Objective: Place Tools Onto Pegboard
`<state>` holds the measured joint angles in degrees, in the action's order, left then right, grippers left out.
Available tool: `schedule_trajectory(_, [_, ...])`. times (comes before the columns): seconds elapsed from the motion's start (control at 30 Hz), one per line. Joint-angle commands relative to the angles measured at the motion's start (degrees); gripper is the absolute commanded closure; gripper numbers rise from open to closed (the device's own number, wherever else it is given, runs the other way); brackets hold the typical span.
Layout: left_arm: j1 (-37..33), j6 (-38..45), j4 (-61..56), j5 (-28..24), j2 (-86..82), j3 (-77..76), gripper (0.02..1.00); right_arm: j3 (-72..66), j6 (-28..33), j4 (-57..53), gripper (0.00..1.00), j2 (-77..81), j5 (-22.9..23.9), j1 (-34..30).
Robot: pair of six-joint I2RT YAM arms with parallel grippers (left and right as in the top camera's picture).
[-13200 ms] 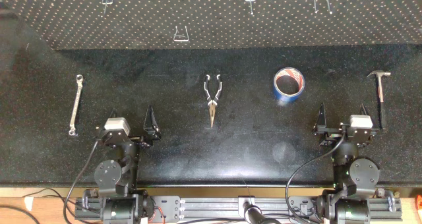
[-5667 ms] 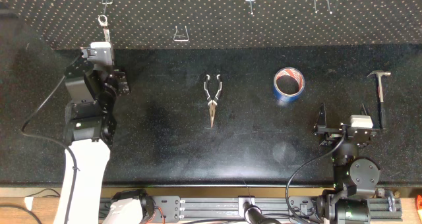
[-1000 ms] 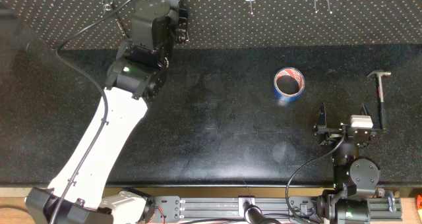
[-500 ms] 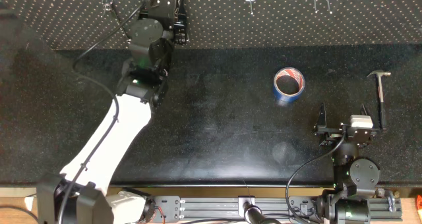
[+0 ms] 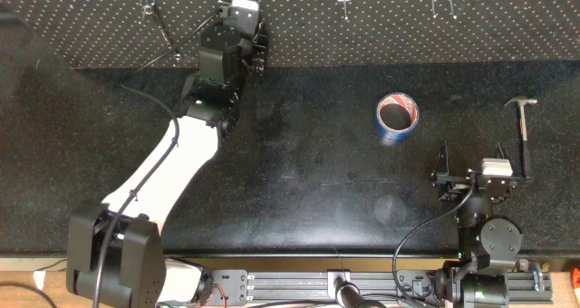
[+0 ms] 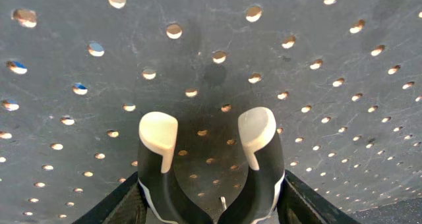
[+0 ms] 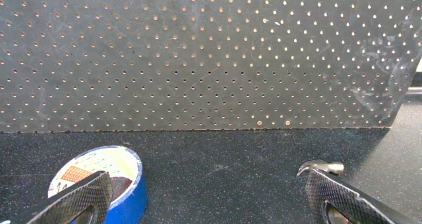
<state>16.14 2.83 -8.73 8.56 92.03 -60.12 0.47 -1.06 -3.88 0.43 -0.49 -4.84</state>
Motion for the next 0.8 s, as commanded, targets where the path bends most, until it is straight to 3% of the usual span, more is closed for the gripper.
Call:
schedule_trajectory(0.03, [-0.44,0.50,1.51,2.86,0.39,-0.39,0.989,-0.24,-0.85,-0.28,0.040,-0.37,0.28,0.33])
schedule_trajectory(0.1, [-0.46,0.50,1.53,2.89,0.39,-0.22,0.989,-0.24,-0.85,-0.28,0.040,-0.37,0.28,0.33])
schedule_trajectory(0.23, [-0.44,0.50,1.44,2.84,0.39,-0.15,0.358,-0.24,-0.85,-0.28,0.040,-0.37,0.28,0.33])
schedule_trajectory(0.4, [-0.44,0.48,-2.14,2.80,0.26,-0.15,0.020,-0.24,-0.85,-0.31,0.040,-0.37,0.28,0.33])
schedule_trajectory(0.5, [-1.33,0.68,-1.79,2.80,-5.22,-0.15,0.023,-0.24,-0.85,-0.28,0.040,-0.37,0.28,0.33])
schedule_trajectory(0.6, [-6.25,0.66,9.99,-0.35,-15.32,0.81,0.023,-0.24,-0.85,-0.31,0.040,-0.37,0.28,0.33])
schedule_trajectory(0.73, [-12.04,0.59,9.49,-2.32,-35.10,19.15,0.023,-0.24,-0.85,-0.28,0.038,-0.37,0.28,0.33])
schedule_trajectory(0.8, [-15.72,0.61,4.81,-7.39,-45.86,31.54,0.023,-0.24,-0.85,-0.28,0.040,-0.37,0.26,0.33])
